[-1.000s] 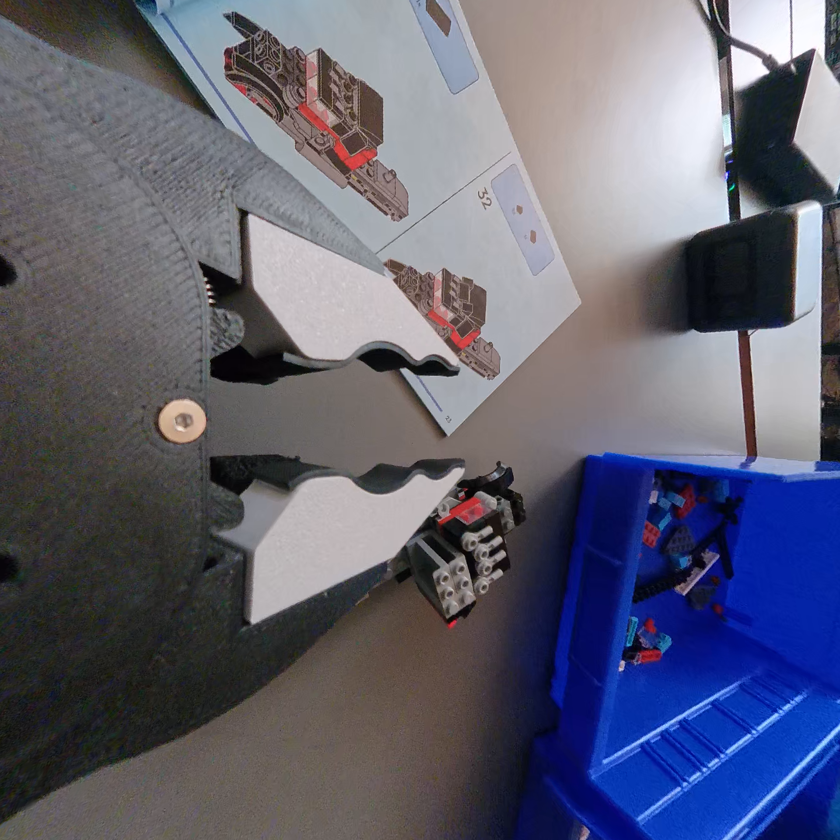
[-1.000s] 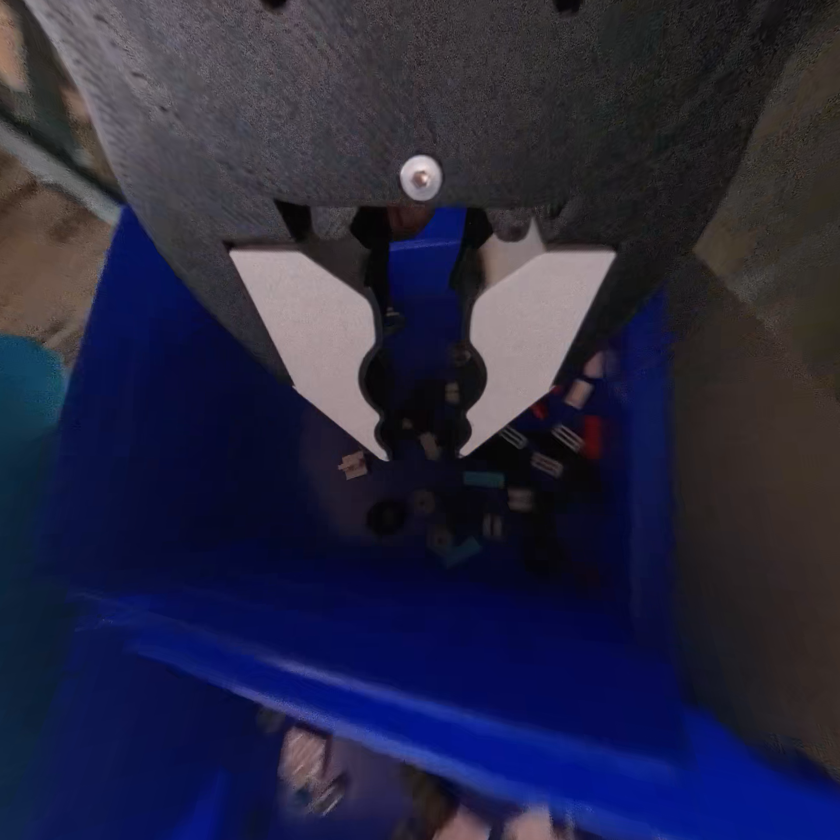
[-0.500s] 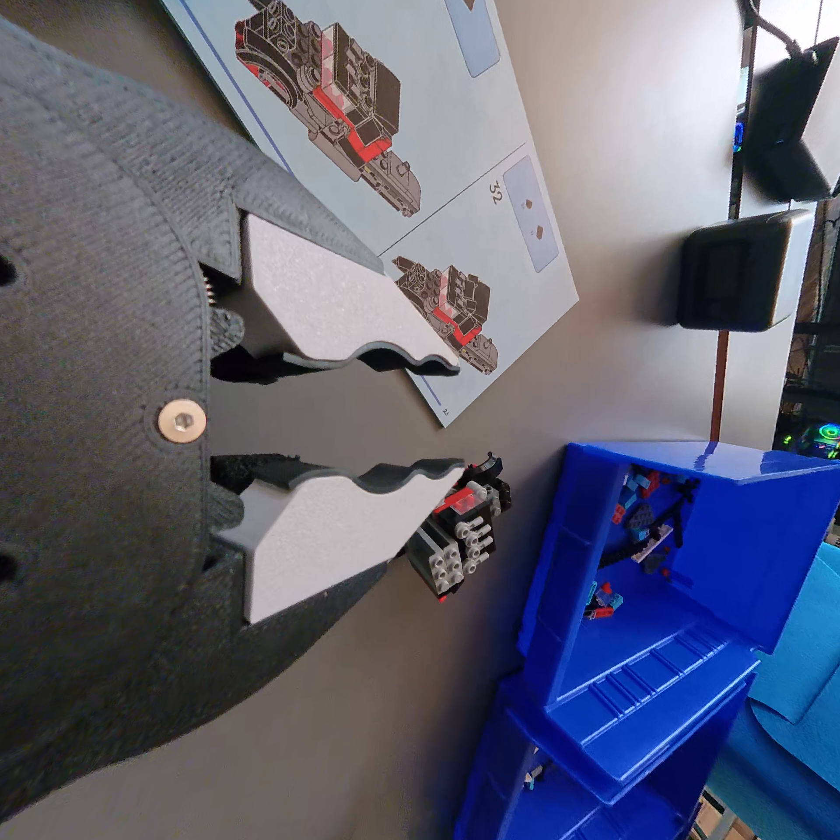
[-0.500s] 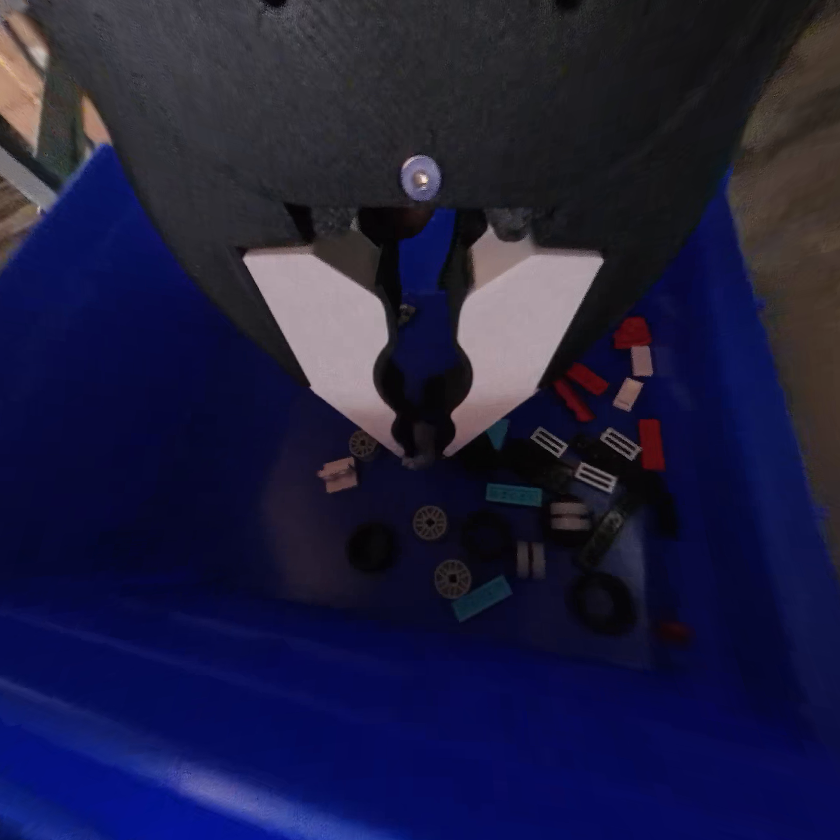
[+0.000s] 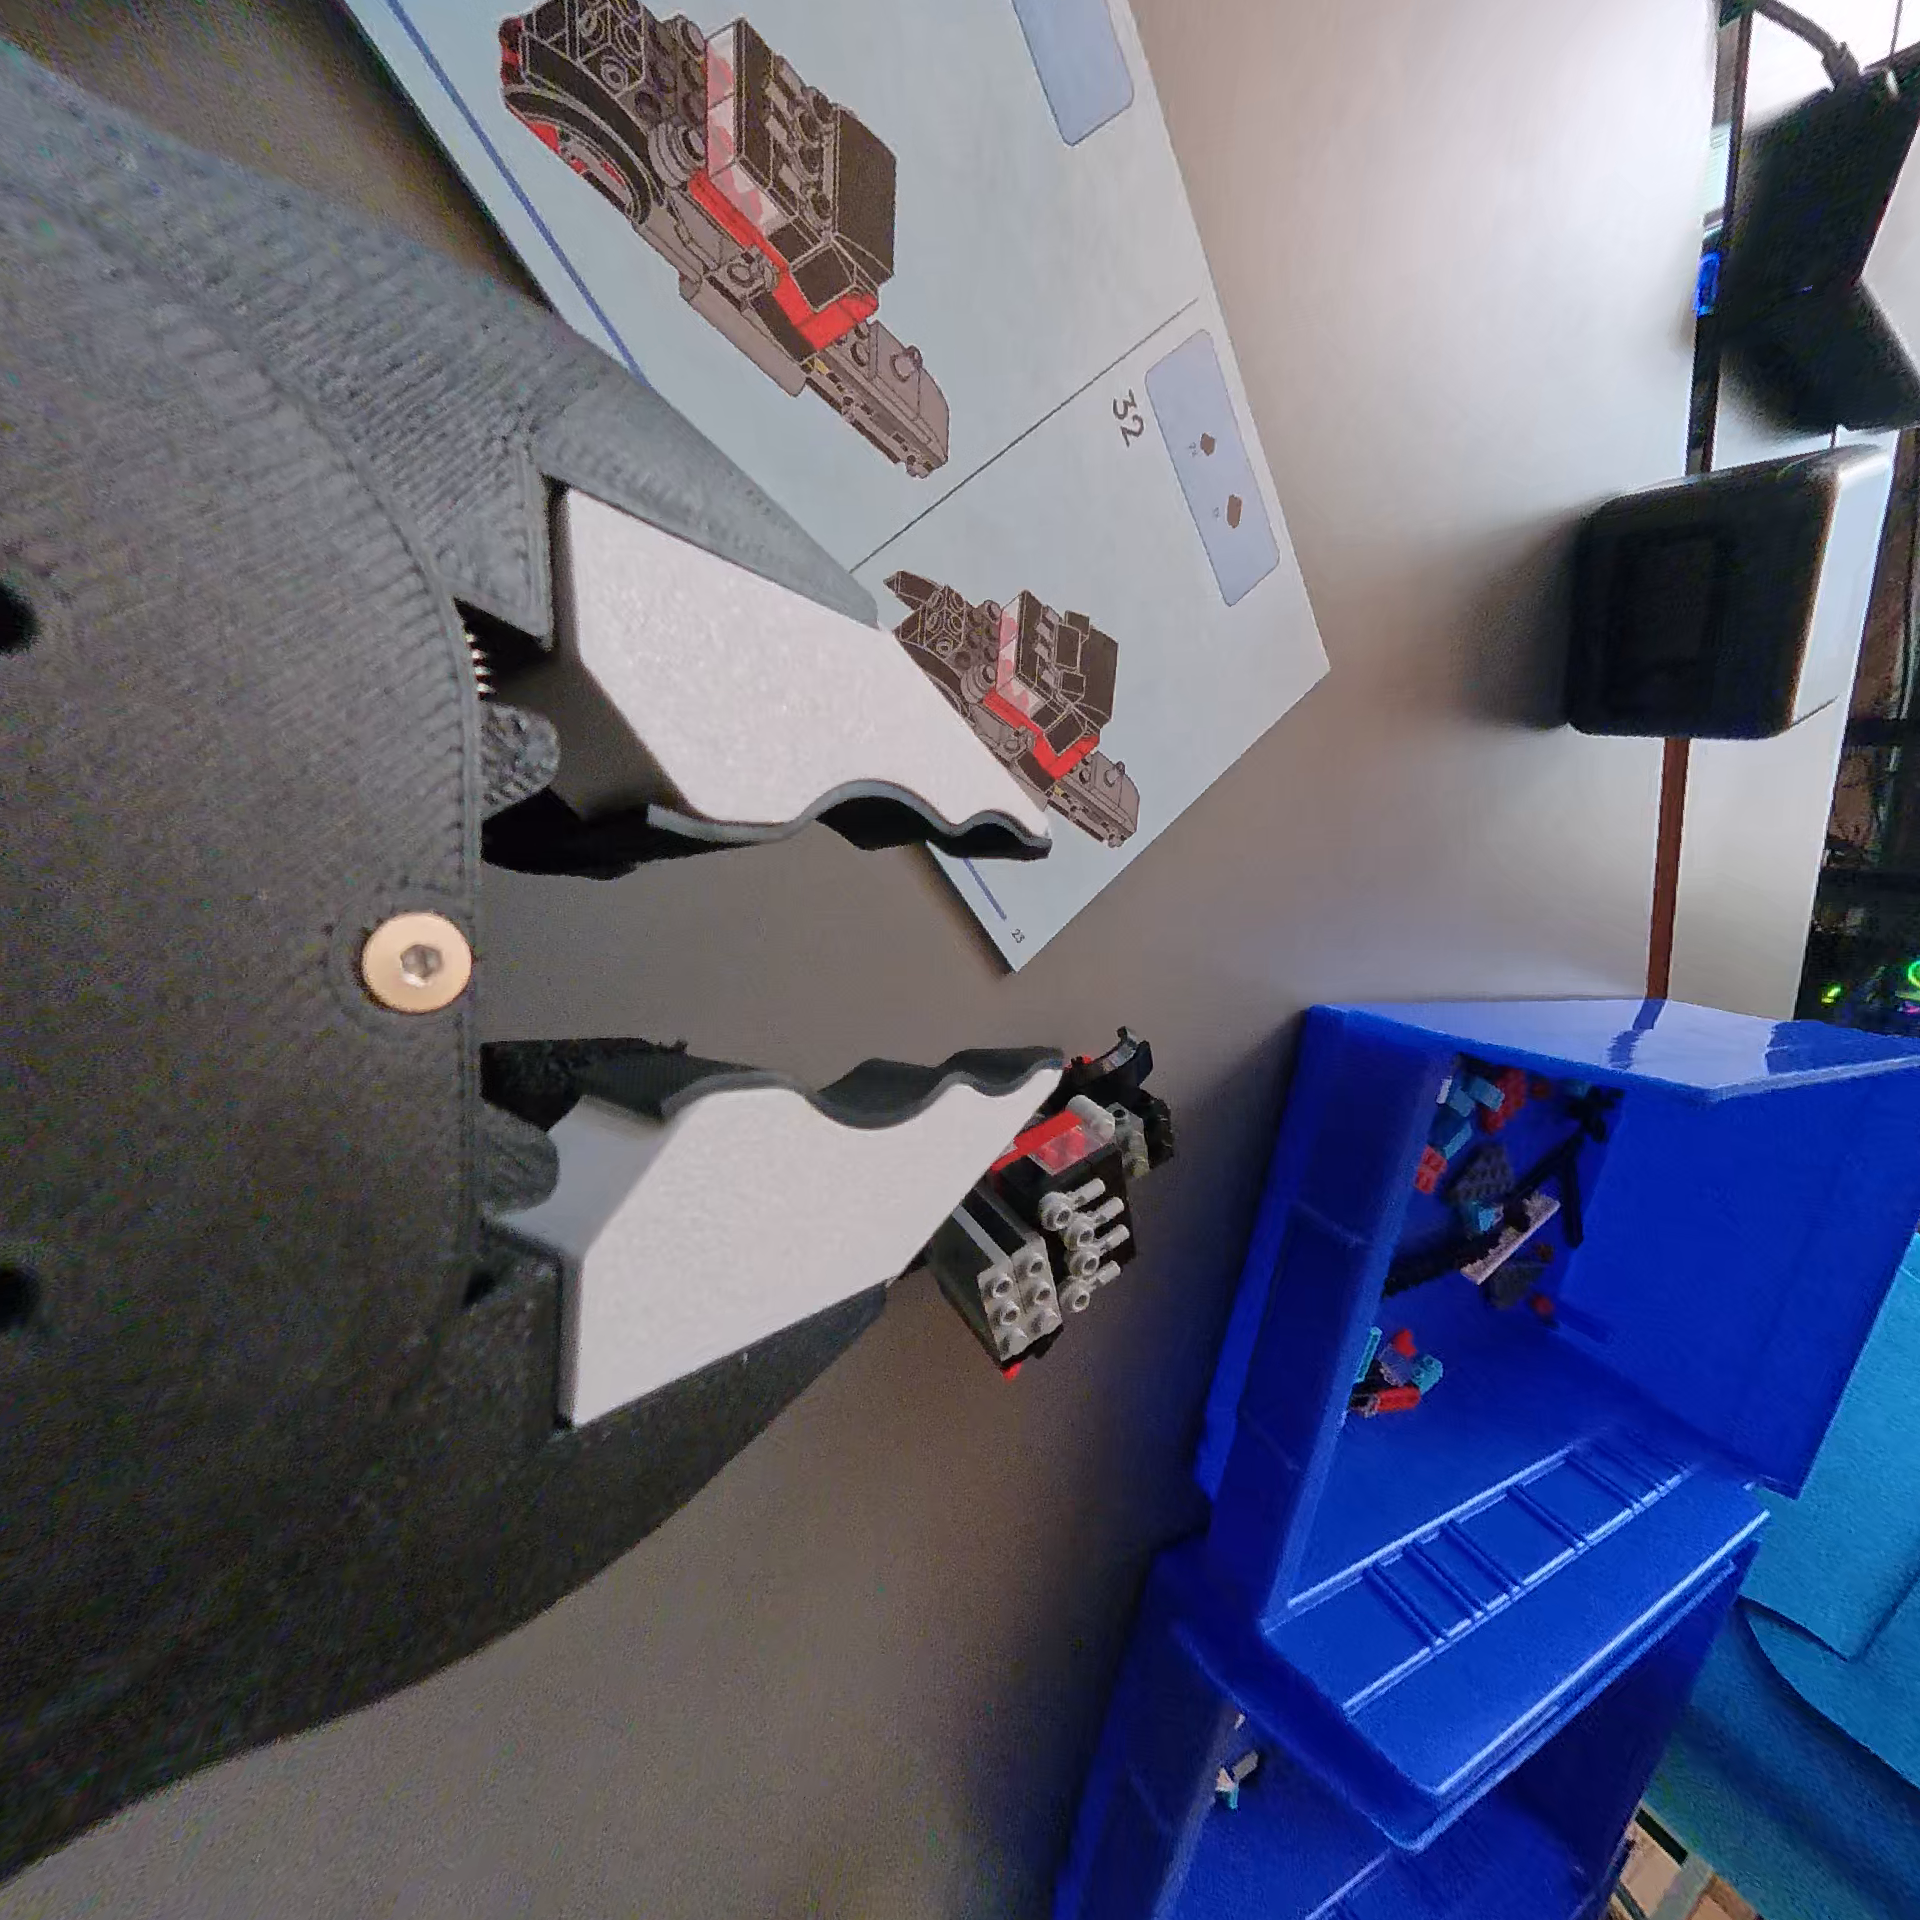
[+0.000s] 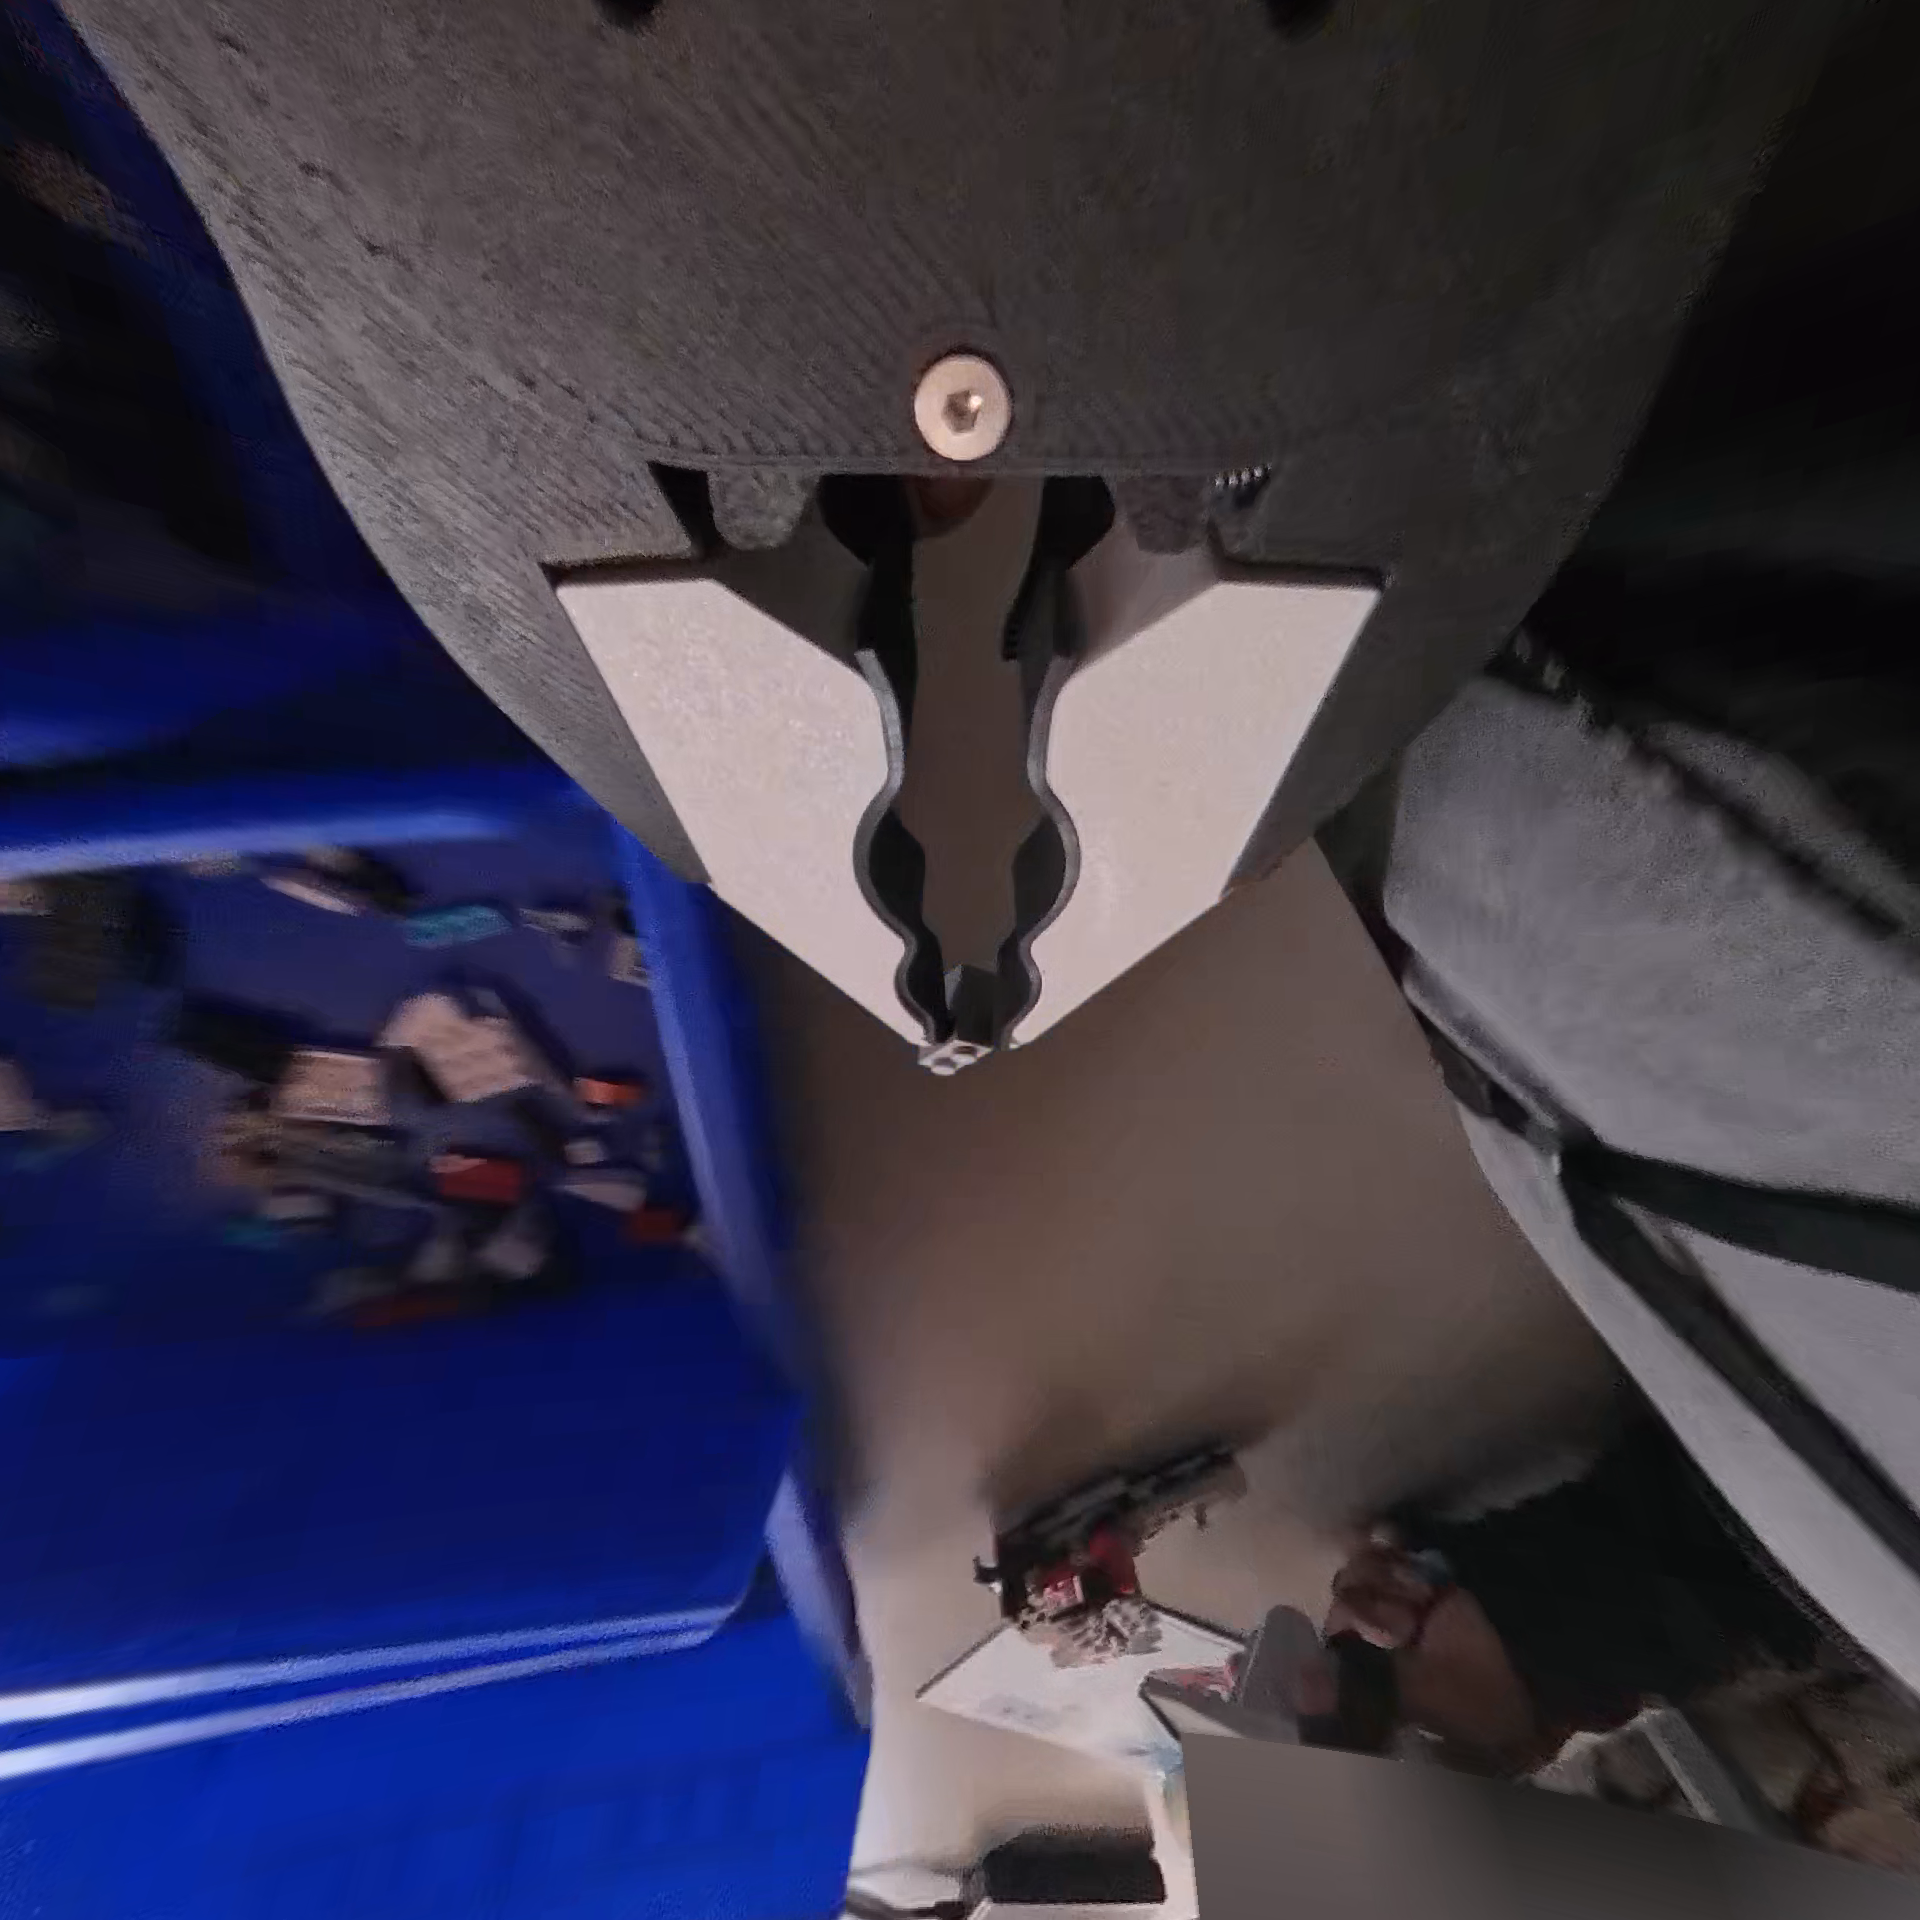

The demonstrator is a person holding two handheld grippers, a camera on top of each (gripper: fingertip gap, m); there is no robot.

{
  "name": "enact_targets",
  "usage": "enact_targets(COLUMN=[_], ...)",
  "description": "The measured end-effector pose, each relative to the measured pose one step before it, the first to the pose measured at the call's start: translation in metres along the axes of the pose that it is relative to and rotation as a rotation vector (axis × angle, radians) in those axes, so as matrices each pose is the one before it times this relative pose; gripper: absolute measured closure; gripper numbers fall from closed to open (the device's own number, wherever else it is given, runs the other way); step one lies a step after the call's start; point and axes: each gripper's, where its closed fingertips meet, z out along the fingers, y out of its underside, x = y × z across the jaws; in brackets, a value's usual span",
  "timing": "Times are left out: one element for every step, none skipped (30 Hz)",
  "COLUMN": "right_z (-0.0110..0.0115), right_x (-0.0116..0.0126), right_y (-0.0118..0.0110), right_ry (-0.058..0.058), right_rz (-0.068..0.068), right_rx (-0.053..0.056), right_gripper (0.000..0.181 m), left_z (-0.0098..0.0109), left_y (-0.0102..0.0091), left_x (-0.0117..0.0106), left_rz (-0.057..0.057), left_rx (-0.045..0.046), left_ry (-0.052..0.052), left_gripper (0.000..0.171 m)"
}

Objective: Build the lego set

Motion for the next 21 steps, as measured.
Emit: enact_targets(right_z=[0.02162, 0.01970, 0.01714, 0.01393, 0.00963, 0.00393, -0.00179, -0.00722, -0.01226, -0.01737, -0.02292, -0.02718, -0.02914, -0.02701, -0.02044, -0.01078, -0.00057, 0.00730, 0.01173, 0.01322, 0.01244], right_x=[-0.00547, -0.00244, -0.00014, 0.00249, 0.00338, 0.00180, 0.00072, 0.00003, 0.00045, 0.00142, 0.00539, 0.01326, 0.02279, 0.03137, 0.03662, 0.03773, 0.03319, 0.02395, 0.01647, 0.01194, 0.01072], right_y=[0.00521, 0.00453, 0.00399, 0.00485, 0.00496, 0.00322, -0.00017, -0.00185, -0.00192, -0.00205, -0.00244, -0.00203, -0.00107, 0.00050, 0.00476, 0.01081, 0.01606, 0.01677, 0.01383, 0.00994, 0.00618], right_ry=[-0.0192, -0.0121, -0.0004, 0.0196, 0.0318, 0.0225, 0.0116, -0.0023, -0.0085, -0.0111, 0.0039, 0.0409, 0.0819, 0.1073, 0.1086, 0.0952, 0.0654, 0.0244, 0.0014, -0.0033, 0.0079], right_rz=[0.0420, 0.0486, 0.0457, 0.0212, -0.0028, -0.0139, -0.0171, -0.0087, 0.0030, 0.0025, -0.0015, -0.0019, 0.0011, 0.0116, 0.0237, 0.0305, 0.0366, 0.0351, 0.0267, 0.0079, 0.0007], right_rx=[0.0097, 0.0061, -0.0007, -0.0171, -0.0276, -0.0349, -0.0121, 0.0004, -0.0022, -0.0060, -0.0078, -0.0140, -0.0198, -0.0228, -0.0416, -0.0731, -0.1031, -0.1156, -0.1079, -0.0937, -0.0731], right_gripper=[0.172, 0.172, 0.172, 0.171, 0.169, 0.160, 0.148, 0.146, 0.146, 0.146, 0.147, 0.148, 0.152, 0.154, 0.155, 0.156, 0.156, 0.156, 0.155, 0.155, 0.155], left_z=[0.00055, -0.00006, -0.00067, -0.00111, -0.00114, -0.00125, -0.00129, -0.00137, -0.00118, -0.00073, -0.00030, 0.00017, 0.00044, 0.00082, 0.00078, 0.00076, 0.00073, 0.00066, 0.00049, 0.00004, -0.00056], left_y=[0.00062, -0.00001, -0.00063, -0.00119, -0.00079, -0.00038, -0.00054, -0.00071, -0.00086, -0.00060, -0.00032, 0.00008, 0.00056, 0.00088, 0.00079, 0.00078, 0.00029, 0.00012, 0.00033, 0.00021, -0.00057], left_x=[0.00030, 0.00028, 0.00004, -0.00021, -0.00074, -0.00080, -0.00067, -0.00048, -0.00040, -0.00029, -0.00030, -0.00010, 0.00024, 0.00047, 0.00061, 0.00069, 0.00065, 0.00033, 0.00017, 0.00000, -0.00023], left_rz=[0.0043, 0.0042, 0.0027, -0.0006, -0.0053, -0.0081, -0.0081, -0.0072, -0.0061, -0.0051, -0.0045, -0.0030, -0.0004, 0.0024, 0.0048, 0.0059, 0.0062, 0.0050, 0.0029, 0.0014, 0.0006], left_rx=[-0.00518, 0.00049, 0.00593, 0.00980, 0.00845, 0.00577, 0.00704, 0.00822, 0.00795, 0.00574, 0.00248, -0.00094, -0.00485, -0.00707, -0.00724, -0.00641, -0.00356, -0.00255, -0.00366, -0.00134, 0.00484], left_ry=[-0.0013, -0.0018, -0.0013, -0.0015, -0.0026, -0.0009, 0.0005, 0.0010, 0.0011, 0.0020, 0.0020, 0.0017, 0.0017, 0.0019, 0.0015, 0.0009, -0.0002, -0.0011, -0.0012, -0.0013, -0.0020], left_gripper=[0.134, 0.134, 0.134, 0.134, 0.134, 0.134, 0.134, 0.134, 0.134, 0.135, 0.135, 0.135, 0.134, 0.134, 0.134, 0.134, 0.134, 0.134, 0.134, 0.134, 0.134])
